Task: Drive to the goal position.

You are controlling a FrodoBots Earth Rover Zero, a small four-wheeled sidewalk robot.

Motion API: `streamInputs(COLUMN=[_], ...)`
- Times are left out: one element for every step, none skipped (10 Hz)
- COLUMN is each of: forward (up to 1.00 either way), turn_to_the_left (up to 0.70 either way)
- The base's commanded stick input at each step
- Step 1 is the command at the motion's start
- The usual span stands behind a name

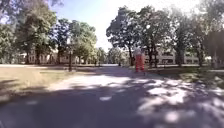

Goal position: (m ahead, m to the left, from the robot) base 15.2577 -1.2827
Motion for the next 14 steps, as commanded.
streamInputs(forward=[0.45,0.45,0.45,0.45,0.45,0.45,0.45,0.45,0.45,0.45,0.45,0.45,0.45,0.45], turn_to_the_left=[0.00,0.00,0.00,0.00,0.00,0.00,0.00,0.00,0.00,0.00,0.00,0.00,0.00,0.00])
